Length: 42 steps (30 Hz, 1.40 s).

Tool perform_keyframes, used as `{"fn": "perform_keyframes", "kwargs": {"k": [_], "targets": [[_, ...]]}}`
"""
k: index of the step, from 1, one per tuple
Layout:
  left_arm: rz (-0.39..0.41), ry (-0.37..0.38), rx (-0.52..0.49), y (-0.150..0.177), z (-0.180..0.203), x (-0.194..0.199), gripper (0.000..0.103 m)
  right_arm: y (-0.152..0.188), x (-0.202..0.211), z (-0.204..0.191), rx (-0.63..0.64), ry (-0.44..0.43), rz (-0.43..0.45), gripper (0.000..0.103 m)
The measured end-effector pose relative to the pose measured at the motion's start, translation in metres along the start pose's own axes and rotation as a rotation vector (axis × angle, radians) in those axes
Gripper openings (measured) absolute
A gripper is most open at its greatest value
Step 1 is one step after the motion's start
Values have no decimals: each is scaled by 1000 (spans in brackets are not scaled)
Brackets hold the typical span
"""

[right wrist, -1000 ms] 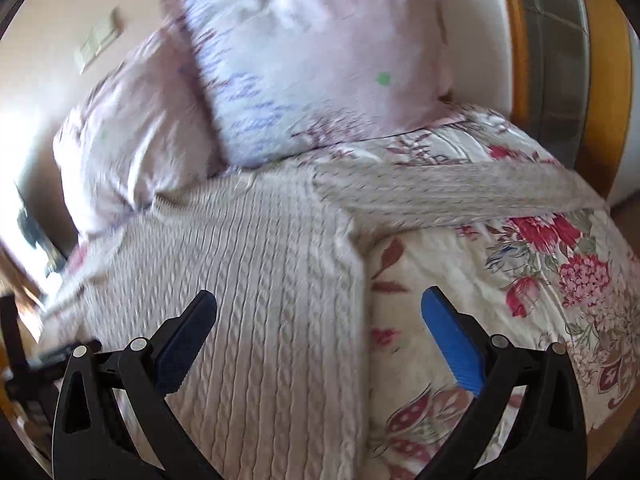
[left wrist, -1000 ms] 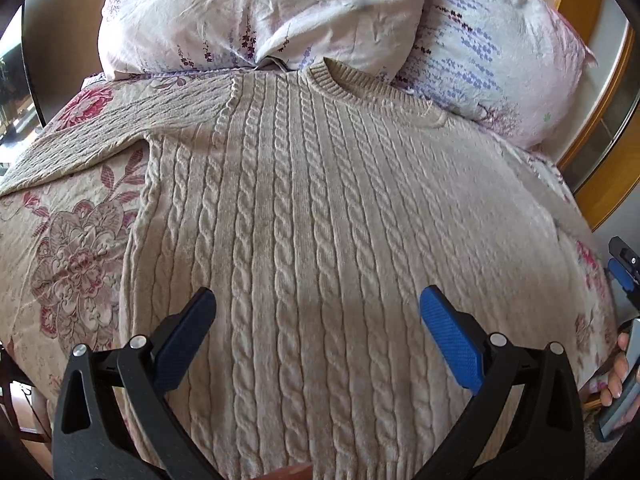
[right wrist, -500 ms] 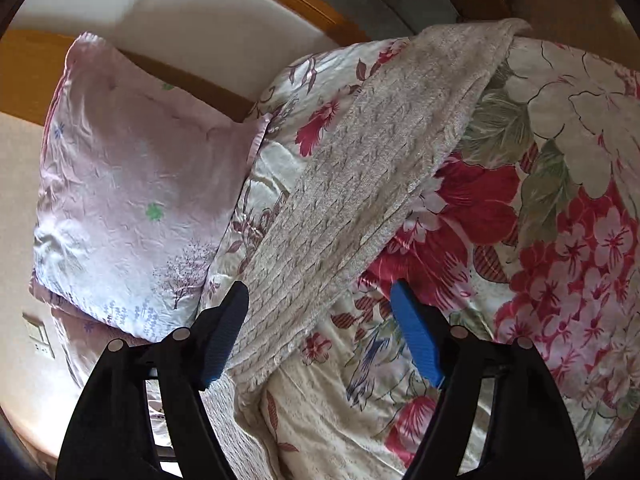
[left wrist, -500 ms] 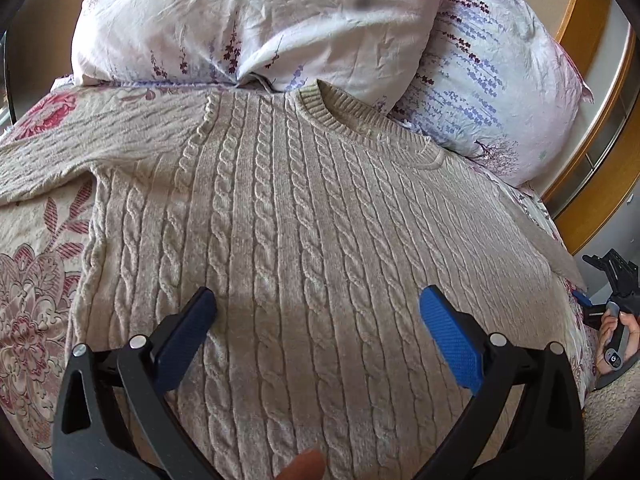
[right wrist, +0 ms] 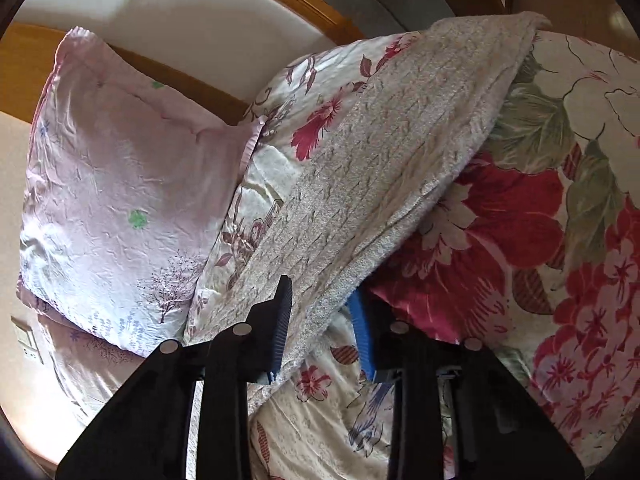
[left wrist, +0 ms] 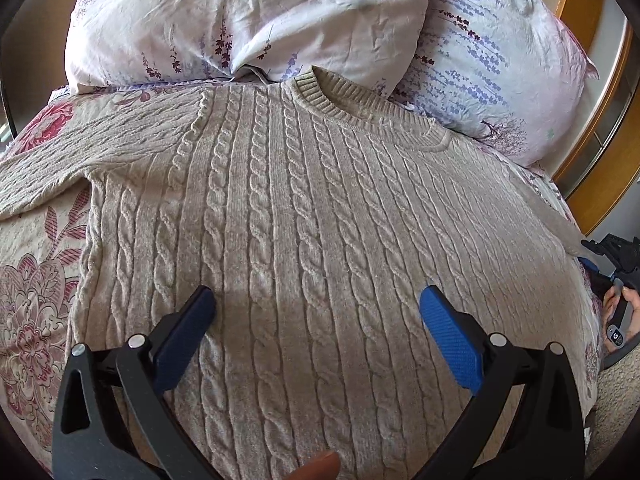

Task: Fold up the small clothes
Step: 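Reach the right gripper to the sweater sleeve cuff and close on it, then carry the held sleeve across the sweater body and open the right gripper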

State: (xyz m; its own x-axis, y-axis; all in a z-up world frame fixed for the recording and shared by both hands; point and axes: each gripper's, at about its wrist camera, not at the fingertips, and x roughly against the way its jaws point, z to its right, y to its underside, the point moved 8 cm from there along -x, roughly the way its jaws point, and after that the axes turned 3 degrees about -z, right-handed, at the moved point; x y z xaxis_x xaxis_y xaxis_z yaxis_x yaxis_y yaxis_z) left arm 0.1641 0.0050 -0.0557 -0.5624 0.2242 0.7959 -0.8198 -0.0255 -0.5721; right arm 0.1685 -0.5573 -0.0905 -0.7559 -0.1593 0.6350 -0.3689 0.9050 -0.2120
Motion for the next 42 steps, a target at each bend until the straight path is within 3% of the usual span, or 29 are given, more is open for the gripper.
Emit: {"fn": "perform_keyframes", "kwargs": {"k": [2,5,9,13,16,21,24,29,32,34,35,36,37,38,39,42], "targets": [[-11,-27,-23,1,2,-2,101,0,0,-3,36,30,10,31],[-14,-34,-32,2,2,-2,101,-3,-1,-9,121,93,48,14],[-7,-12,-18,1,0,-1,101,-4,9,-39,293,138,134,12],[-7,-11,-17,1,1,0,101,1,21,-85,428,85,186,11],[-5,-7,-15,1,1,0,101,19,23,-130,532,-19,175,11],[-3,-1,-10,0,2,1,101,80,9,-191,685,-193,54,10],[-2,2,-7,0,3,1,101,121,-12,-202,727,-235,-63,10],[0,6,-2,0,4,2,101,182,-41,-187,761,-183,-217,10],[0,6,-1,0,4,2,101,202,-54,-177,781,-127,-294,11],[0,6,-1,0,4,2,101,213,-60,-168,763,-98,-380,19],[0,5,-1,0,4,2,101,218,-60,-160,727,-102,-433,37],[0,6,-1,0,4,2,101,220,-56,-157,681,-138,-474,49],[0,6,0,0,4,2,101,218,-48,-156,643,-172,-482,53],[0,7,0,0,4,2,101,214,-39,-155,615,-192,-477,65],[1,8,1,0,4,2,101,208,-26,-155,590,-218,-457,69],[1,8,2,0,4,3,101,174,11,-149,507,-257,-324,69]]}}
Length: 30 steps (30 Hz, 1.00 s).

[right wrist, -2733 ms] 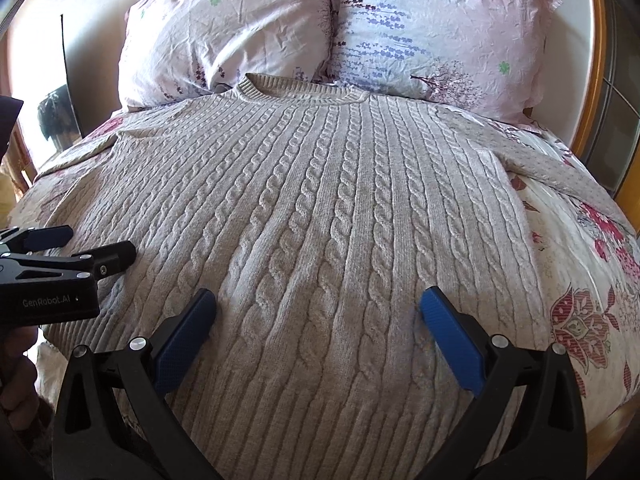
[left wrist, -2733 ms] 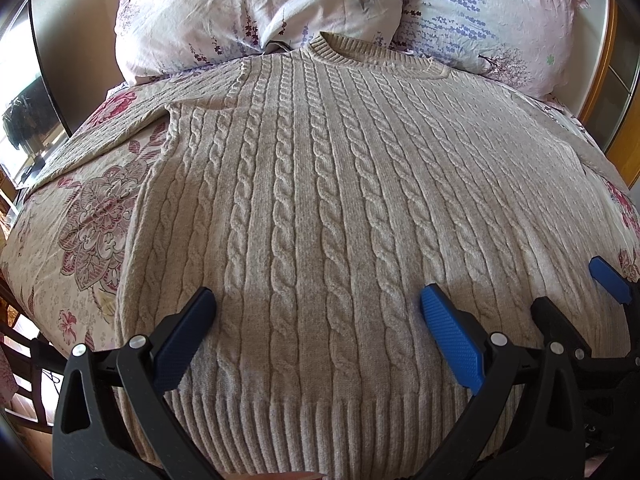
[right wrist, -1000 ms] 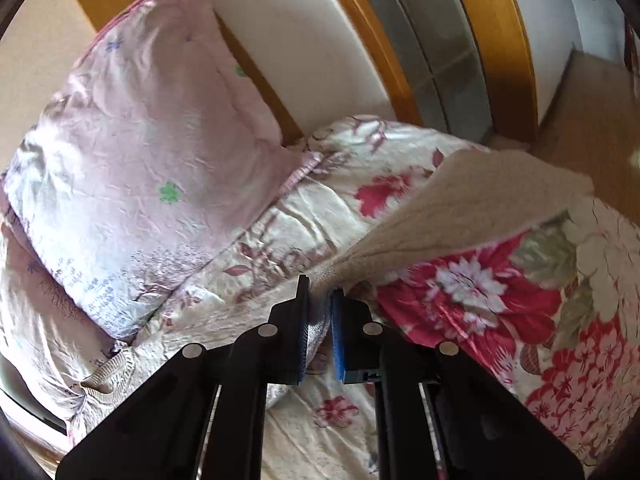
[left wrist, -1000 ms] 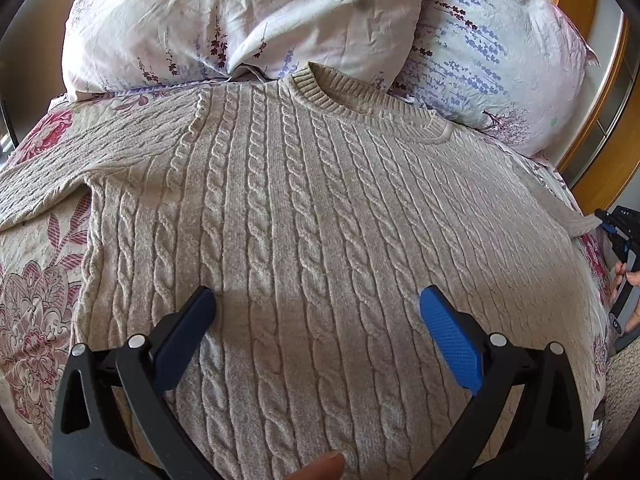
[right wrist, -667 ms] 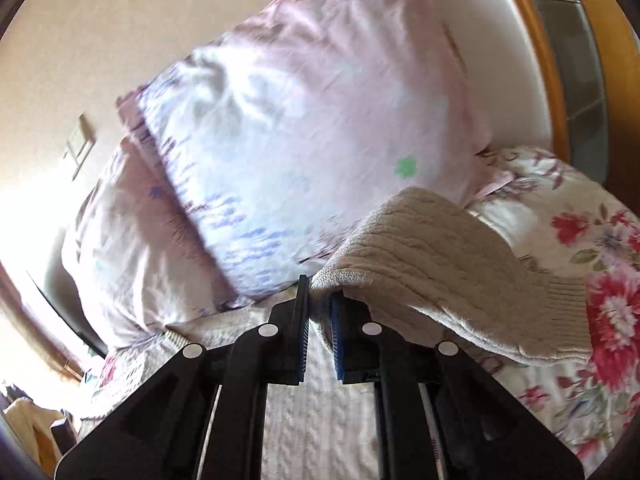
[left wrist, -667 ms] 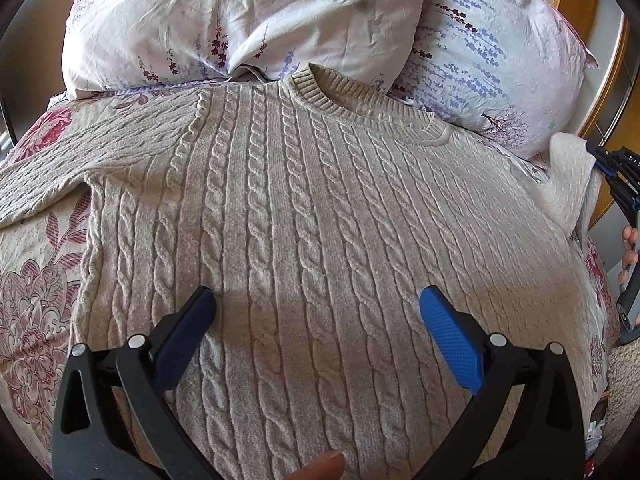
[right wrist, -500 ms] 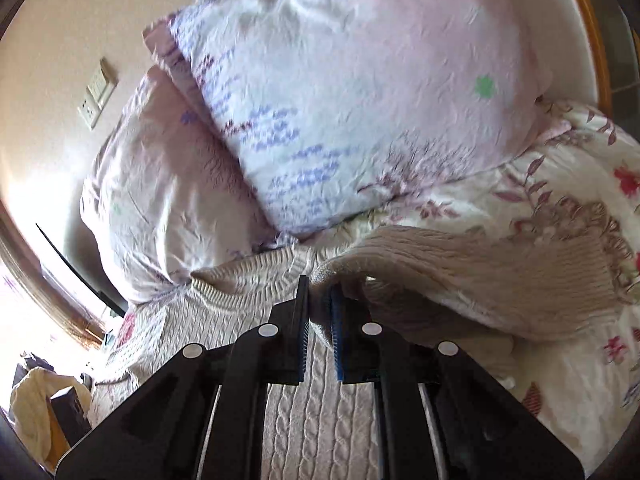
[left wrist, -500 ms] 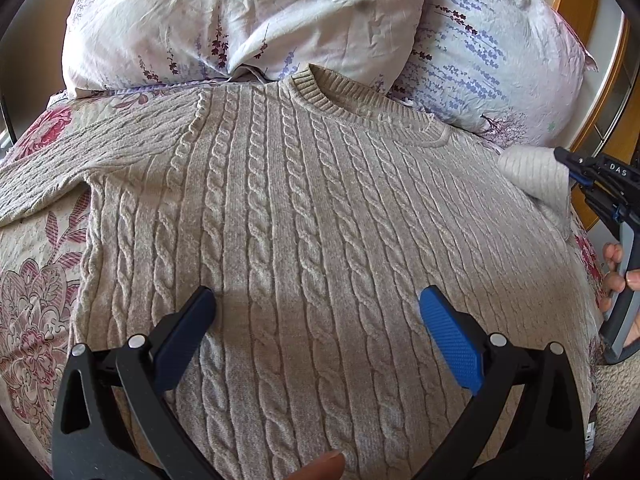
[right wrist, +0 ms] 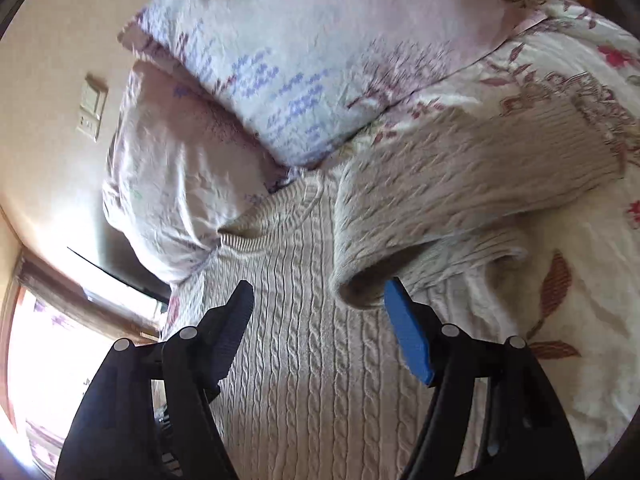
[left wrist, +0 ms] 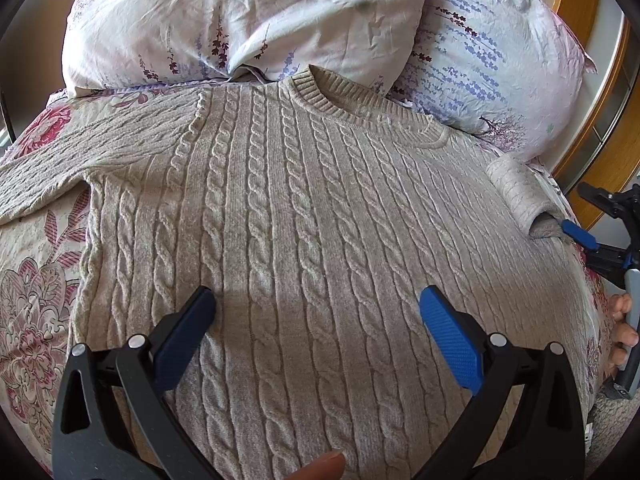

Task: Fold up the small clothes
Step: 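Carry the held sleeve across the sweater body and open the right gripper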

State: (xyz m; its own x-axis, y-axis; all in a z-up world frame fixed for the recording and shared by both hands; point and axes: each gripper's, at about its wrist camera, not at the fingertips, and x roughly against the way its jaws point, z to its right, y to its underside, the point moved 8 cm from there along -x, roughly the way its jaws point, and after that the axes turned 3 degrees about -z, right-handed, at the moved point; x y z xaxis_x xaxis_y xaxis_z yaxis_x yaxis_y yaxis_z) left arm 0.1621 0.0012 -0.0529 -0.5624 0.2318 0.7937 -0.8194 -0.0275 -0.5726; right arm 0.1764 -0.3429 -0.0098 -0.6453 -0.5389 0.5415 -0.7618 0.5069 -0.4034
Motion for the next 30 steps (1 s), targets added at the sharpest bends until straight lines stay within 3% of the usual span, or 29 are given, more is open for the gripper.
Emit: {"fn": "perform_keyframes", "kwargs": {"k": [2,4,7,13,16,21,26,30], "targets": [[0,-1,0,0,0,0,101,-14,27,24,-107,29,105,69],[0,0,1,0,0,0,101,-24,41,56,-242,69,152,69],[1,4,4,0,0,1,101,-27,44,98,-392,115,155,69],[2,6,7,0,1,1,101,-34,30,135,-513,204,166,50],[3,8,8,-1,1,1,101,-43,29,144,-530,243,198,41],[3,9,11,-1,2,1,101,-52,28,156,-512,354,223,12],[6,14,15,-1,2,2,101,-62,34,139,-429,350,259,10],[6,14,17,-1,2,2,101,-77,41,91,-306,265,306,10]]}}
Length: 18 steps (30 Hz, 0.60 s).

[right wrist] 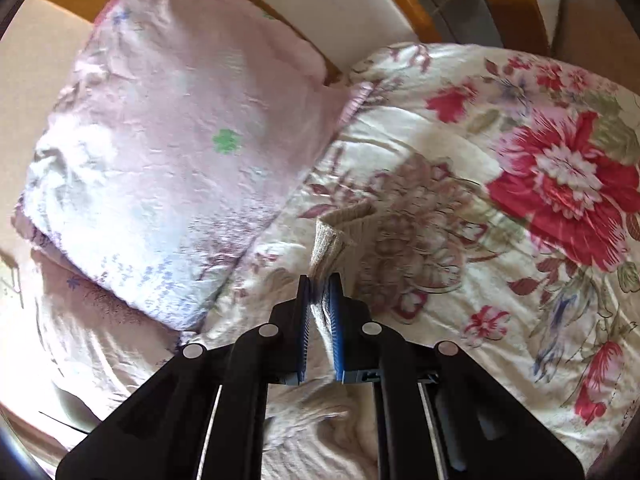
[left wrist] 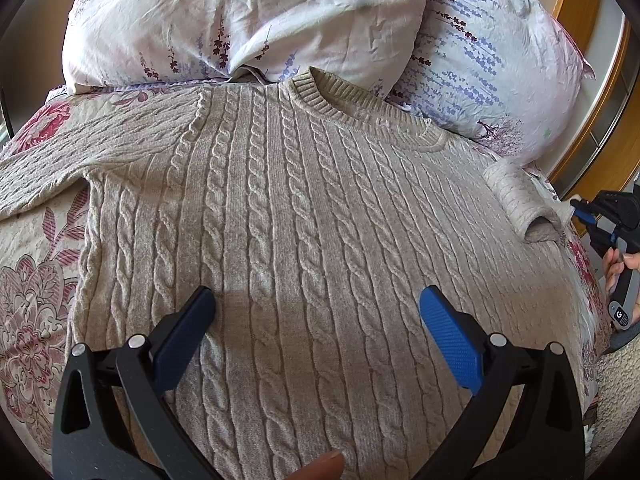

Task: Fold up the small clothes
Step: 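Carry the held sleeve across the sweater body and open the right gripper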

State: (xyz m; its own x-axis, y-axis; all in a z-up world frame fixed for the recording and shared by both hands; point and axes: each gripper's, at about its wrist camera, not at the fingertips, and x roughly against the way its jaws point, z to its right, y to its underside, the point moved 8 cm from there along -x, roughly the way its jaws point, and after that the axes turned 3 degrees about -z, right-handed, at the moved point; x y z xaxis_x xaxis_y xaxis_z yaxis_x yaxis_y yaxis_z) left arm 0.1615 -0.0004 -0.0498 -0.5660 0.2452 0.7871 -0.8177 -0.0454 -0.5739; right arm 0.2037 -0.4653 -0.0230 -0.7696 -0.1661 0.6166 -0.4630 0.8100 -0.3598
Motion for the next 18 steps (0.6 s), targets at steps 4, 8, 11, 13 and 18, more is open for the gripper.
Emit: {"fn": "perform_keyframes", "kwargs": {"k": [4,8,11,13,18], "targets": [[1,3,2,0,0,0,101,14,10,-75,126,-158,-12,10],[6,16,12,0,-1,1,101,57,2,-159,259,-325,-93,10],[12,34,25,-1,-2,2,101,105,-23,-206,341,-400,-205,10],[18,51,37,-1,-3,3,101,146,-42,-223,384,-404,-291,10],[40,110,77,-1,-7,8,101,227,-98,-220,424,-369,-511,10]]}}
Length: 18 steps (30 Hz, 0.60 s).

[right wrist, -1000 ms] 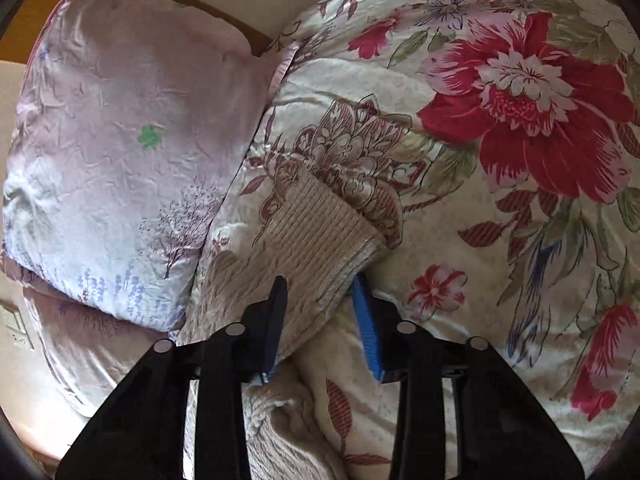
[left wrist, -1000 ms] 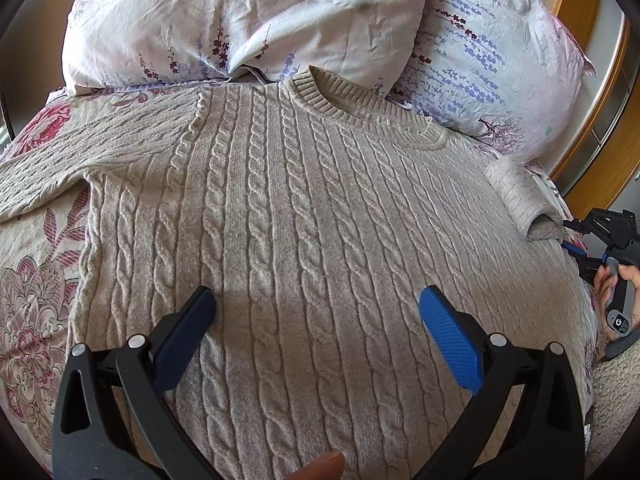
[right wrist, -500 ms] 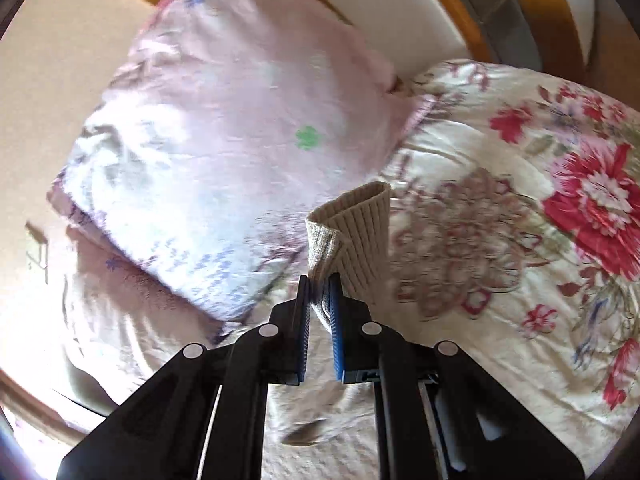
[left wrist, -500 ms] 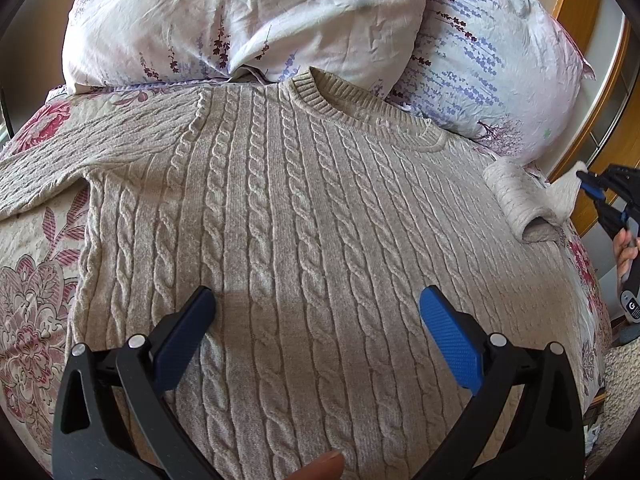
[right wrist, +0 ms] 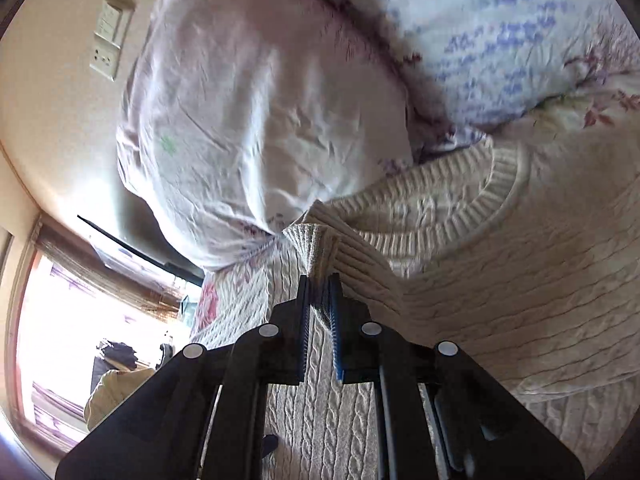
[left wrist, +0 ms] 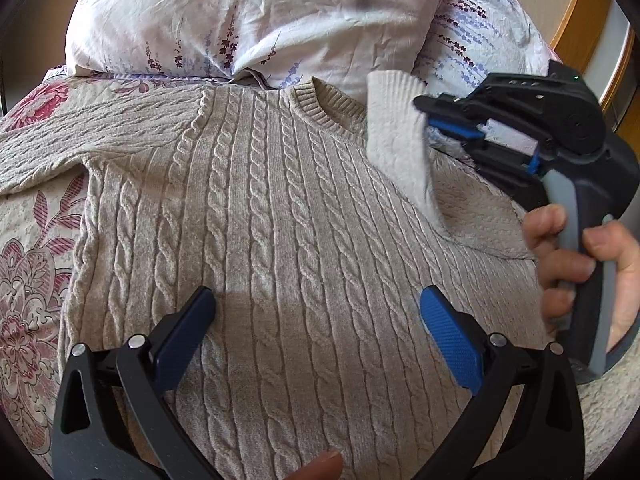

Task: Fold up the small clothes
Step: 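Carry the held sleeve across the sweater body and open the right gripper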

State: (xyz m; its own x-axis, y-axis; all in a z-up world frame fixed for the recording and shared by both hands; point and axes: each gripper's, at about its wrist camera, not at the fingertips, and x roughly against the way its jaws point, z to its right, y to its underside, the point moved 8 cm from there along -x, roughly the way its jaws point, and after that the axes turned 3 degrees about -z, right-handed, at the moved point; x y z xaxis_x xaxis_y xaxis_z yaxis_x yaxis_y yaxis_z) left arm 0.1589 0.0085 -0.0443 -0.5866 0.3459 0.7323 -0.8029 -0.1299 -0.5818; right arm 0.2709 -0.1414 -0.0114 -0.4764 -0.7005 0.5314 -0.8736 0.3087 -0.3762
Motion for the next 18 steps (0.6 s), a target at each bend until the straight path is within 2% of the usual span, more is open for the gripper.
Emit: {"fn": "perform_keyframes", "kwargs": {"k": [7,12,14,16,17,18], "targets": [[27,72,62,-3,-5,5,101,29,-42,-8,34,6,-108,10],[43,134,107,-1,-12,19,101,45,-65,-5,10,18,-185,11],[61,144,129,-2,-21,33,101,52,-73,-1,-16,10,-218,14],[90,124,141,-7,-37,50,101,54,-77,-4,-33,-20,-230,20],[106,105,149,-10,-47,59,101,55,-76,-8,-35,-43,-236,30],[123,83,161,-14,-58,68,101,56,-74,-14,-40,-84,-245,35]]}}
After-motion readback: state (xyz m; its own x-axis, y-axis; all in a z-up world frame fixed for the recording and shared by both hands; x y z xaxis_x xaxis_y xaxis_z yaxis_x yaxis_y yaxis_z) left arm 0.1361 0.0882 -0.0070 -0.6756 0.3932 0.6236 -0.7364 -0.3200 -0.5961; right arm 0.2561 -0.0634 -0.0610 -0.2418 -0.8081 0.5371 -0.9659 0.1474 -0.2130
